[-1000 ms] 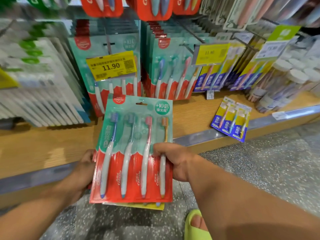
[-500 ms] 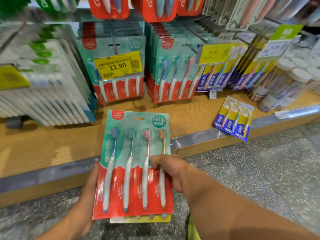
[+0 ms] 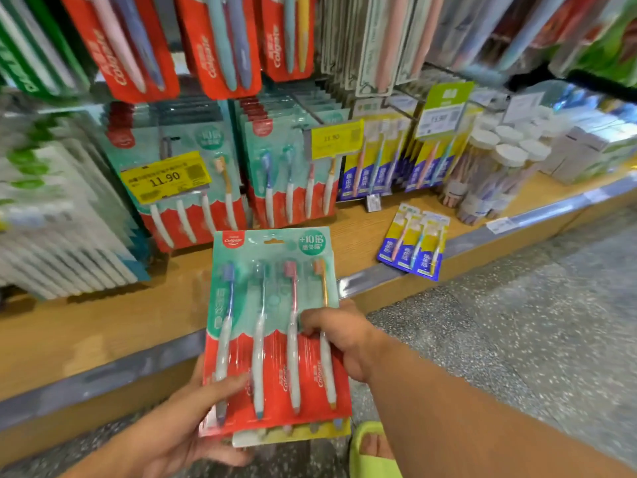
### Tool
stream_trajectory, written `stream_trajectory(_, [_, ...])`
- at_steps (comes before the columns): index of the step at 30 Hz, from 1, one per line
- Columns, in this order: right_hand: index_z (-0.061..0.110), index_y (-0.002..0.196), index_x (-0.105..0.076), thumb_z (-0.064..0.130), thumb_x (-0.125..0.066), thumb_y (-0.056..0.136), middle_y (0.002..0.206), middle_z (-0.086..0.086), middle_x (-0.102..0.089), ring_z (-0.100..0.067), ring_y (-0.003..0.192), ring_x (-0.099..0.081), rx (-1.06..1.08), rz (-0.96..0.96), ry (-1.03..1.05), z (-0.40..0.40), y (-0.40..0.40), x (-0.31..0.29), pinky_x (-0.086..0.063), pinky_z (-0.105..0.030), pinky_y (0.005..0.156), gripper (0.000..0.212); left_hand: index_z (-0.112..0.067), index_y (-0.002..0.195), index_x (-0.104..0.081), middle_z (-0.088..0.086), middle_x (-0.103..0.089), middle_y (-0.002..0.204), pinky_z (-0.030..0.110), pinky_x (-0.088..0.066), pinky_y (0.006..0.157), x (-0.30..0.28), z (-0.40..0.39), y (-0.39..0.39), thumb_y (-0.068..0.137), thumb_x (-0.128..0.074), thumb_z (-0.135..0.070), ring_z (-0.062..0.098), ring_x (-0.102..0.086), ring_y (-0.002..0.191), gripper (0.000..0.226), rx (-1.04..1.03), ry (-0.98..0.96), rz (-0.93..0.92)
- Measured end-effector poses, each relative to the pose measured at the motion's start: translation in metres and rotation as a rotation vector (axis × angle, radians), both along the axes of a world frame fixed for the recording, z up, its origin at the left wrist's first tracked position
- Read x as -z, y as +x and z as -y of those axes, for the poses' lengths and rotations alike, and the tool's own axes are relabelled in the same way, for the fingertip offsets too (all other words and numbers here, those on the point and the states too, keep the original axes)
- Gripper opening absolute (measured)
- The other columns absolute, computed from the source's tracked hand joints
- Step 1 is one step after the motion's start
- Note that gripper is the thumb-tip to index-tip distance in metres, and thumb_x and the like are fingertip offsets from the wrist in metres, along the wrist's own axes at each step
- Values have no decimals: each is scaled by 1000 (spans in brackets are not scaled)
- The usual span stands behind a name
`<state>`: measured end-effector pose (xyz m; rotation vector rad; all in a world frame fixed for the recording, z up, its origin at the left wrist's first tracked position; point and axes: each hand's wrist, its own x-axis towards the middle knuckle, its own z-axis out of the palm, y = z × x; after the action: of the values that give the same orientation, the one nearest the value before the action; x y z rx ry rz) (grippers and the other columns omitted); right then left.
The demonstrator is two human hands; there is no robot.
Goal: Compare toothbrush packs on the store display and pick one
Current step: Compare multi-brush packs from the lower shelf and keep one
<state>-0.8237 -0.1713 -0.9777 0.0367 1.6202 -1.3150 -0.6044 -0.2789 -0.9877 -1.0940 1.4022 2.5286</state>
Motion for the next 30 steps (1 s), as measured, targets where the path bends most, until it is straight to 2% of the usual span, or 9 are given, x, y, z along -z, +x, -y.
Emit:
stream_trajectory(4, [-4, 86, -67, -6, -66, 60, 58, -12, -64, -23, 48, -64, 32, -33, -49, -27, -22, -23, -59, -36, 57, 26, -26, 144, -51, 17, -71, 130, 61, -56, 94, -6, -11, -42, 36, -107, -18, 42, -71, 115, 121, 81, 26, -55])
stream_trajectory(7, [0, 90, -69, 8, -68, 45, 64, -13, -65, -23, 52, -62, 3, -50, -41, -46, -38, -37, -57, -36, 61, 46, -44, 149, -45, 12, -66, 140, 74, -43, 103, -3, -25, -59, 54, -102, -14, 45, -66, 121, 115, 95, -19, -139])
stream_trajectory(9, [2, 91, -73, 12, -69, 36, 74, -15, -68, -26, 61, -64, -4, -68, -31, -60, -47, -45, -58, -41, 70, 56, -56, 128, -53, 9, -72, 121, 67, -58, 84, -2, -34, -67, 24, -109, -24, 37, -77, 96, 123, 58, -160, -93])
stream_trajectory(11, [6, 82, -71, 10, -67, 41, 75, -15, -68, -27, 64, -63, 21, -88, -26, -78, -52, -56, -57, -40, 73, 41, -46, 113, -55, 10, -73, 108, 56, -63, 74, -10, -47, -80, 22, -99, -23, 31, -79, 79, 104, 109, -184, -100])
stream_trajectory(14, [9, 83, -73, 7, -63, 53, 74, -13, -69, -24, 60, -63, 87, -140, -65, -112, -57, -73, -57, -35, 67, 32, -31, 119, -56, 16, -74, 111, 54, -64, 73, -26, -62, -101, 38, -90, -14, 37, -78, 89, 89, 212, -169, -129])
stream_trajectory(17, [5, 100, -75, 5, -62, 56, 87, -17, -72, -26, 69, -68, 138, -192, -100, -145, -66, -95, -60, -37, 70, 46, -34, 134, -62, 19, -71, 129, 62, -53, 99, -48, -65, -132, 46, -105, -20, 40, -69, 119, 99, 297, -257, -264])
stream_trajectory(19, [4, 105, -74, 5, -62, 56, 89, -17, -75, -27, 73, -70, 161, -223, -107, -162, -75, -110, -61, -37, 71, 51, -35, 146, -50, 10, -68, 138, 53, -54, 102, -63, -73, -150, 52, -97, -8, 34, -64, 128, 108, 366, -230, -377])
stream_trajectory(24, [1, 113, -70, 8, -64, 55, 89, -20, -74, -30, 73, -71, 229, -293, -129, -185, -104, -136, -60, -41, 71, 58, -29, 146, -44, 20, -72, 126, 40, -63, 69, -81, -93, -188, 39, -95, -4, 39, -74, 104, 121, 390, -179, -424])
stream_trajectory(30, [-7, 117, -66, 3, -64, 58, 97, -29, -71, -37, 76, -71, 307, -205, -199, -204, -120, -123, -62, -52, 78, 61, -42, 140, -47, 18, -73, 125, 58, -59, 79, -88, -94, -209, 37, -107, -26, 47, -73, 103, 120, 432, -181, -305])
